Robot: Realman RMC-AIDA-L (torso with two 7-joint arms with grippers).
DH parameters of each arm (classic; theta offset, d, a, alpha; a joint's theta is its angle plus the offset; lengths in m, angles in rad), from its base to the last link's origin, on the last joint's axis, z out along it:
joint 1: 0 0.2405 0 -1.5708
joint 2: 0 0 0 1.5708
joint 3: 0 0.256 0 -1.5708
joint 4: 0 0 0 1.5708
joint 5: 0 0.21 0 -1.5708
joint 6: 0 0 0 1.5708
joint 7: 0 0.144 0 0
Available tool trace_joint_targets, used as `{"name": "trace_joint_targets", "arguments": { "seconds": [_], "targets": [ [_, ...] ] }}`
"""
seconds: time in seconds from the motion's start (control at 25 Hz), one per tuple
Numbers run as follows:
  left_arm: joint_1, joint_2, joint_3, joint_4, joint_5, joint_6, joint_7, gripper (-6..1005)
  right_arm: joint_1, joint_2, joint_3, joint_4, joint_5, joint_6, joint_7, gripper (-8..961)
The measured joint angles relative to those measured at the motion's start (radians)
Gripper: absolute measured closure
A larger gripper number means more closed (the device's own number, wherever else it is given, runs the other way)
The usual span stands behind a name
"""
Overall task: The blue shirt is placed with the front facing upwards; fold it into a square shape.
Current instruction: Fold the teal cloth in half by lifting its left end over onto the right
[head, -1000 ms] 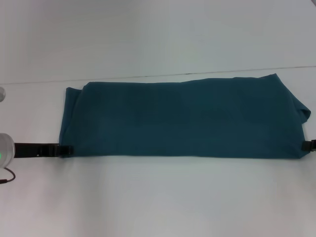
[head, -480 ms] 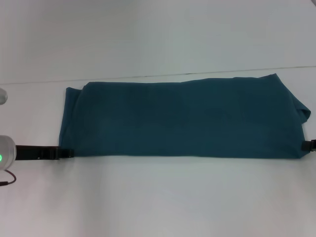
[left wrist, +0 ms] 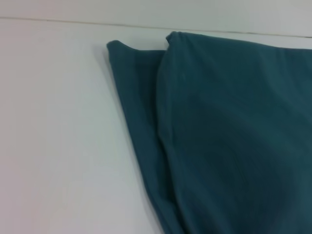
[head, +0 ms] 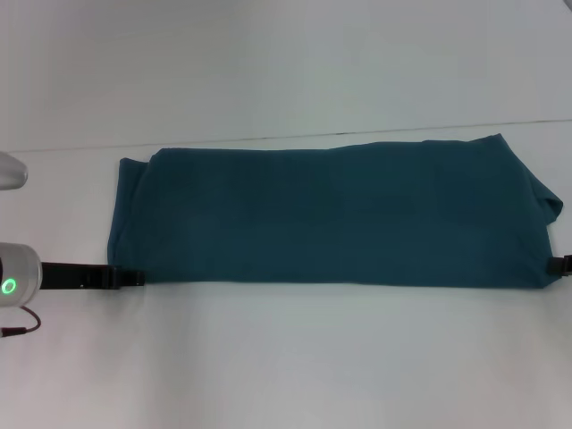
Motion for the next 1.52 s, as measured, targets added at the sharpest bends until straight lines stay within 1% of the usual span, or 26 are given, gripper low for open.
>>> {"name": "trace_joint_targets", "arguments": {
  "seconds": [0.36, 0.56, 1.0, 1.2, 1.52],
  "targets": [
    [-0.011, -0.001, 0.000, -0.003, 0.001, -0.002, 0.000, 442, -0.001, 0.000, 0.000, 0.002, 0.001, 0.000, -0.005, 953],
    [-0.014, -0.001, 0.003, -0.004, 0.005, -0.018, 0.000, 513, -0.003, 0.000, 0.000, 0.002, 0.009, -0.001, -0.009, 953],
    [-0.017, 0.000, 0.007, -0.011, 0.005, -0.028, -0.001, 742, -0.005, 0.002, 0.000, 0.001, 0.011, -0.002, -0.010, 952],
    [-0.017, -0.001, 0.008, -0.013, 0.005, -0.029, -0.001, 963, -0.005, 0.002, 0.000, 0.000, 0.011, -0.002, -0.010, 952],
    [-0.007, 0.000, 0.000, 0.010, 0.003, -0.029, -0.010, 1001, -0.006, 0.000, 0.000, 0.003, 0.011, -0.002, -0.016, 953]
  ]
}}
